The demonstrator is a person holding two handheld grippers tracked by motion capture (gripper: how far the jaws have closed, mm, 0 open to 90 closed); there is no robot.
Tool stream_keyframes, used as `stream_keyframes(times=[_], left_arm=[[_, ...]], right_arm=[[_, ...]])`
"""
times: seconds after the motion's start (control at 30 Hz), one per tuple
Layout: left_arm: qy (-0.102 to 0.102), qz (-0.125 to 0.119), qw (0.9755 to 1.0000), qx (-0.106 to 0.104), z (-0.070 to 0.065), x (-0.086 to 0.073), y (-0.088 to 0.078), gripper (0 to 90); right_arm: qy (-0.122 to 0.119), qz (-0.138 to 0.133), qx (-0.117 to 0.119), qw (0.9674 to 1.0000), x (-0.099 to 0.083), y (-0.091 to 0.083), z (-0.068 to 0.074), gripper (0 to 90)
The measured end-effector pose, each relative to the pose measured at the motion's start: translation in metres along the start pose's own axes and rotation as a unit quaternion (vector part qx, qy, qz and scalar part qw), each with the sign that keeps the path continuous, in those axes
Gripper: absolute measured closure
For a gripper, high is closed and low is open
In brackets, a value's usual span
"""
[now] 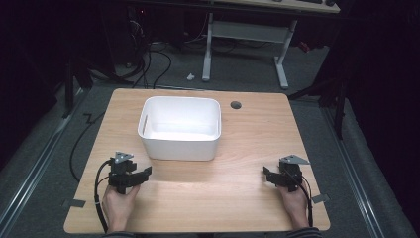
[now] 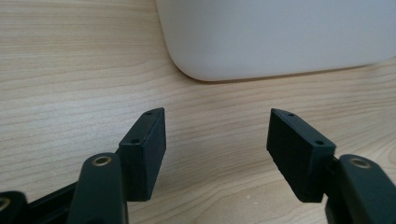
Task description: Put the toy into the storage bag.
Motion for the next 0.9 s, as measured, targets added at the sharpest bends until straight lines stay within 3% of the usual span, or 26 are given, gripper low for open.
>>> stream_keyframes(times=[0.53,0.77,0.9], left_arm=[[0.01,0.006,0.9999,0.012,-0.009,-0.017,0.02,36.3],[0.027,0.008,0.9993,0.026,-0.013,-0.022,0.029,35.1],[0.043,-0.005,0.9983,0.04,-0.015,-0.024,0.031,33.9]], right_arm=[[-0.002,0.0,0.0,1.0,0.0,0.0,0.0,28.5],[0.0,0.0,-0.001,1.0,0.0,0.0,0.0,28.5],[0.0,0.0,0.0,1.0,0.0,0.0,0.0,28.5]])
Point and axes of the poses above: each handheld gripper's, and its own axes: y roughly forward along the jaws, x roughly out of its top, z roughly to its left, the point moved 5 cm from there along y, roughly forward along the jaws, and after that the axes turned 6 degrees about -z, right-handed, at the moved point
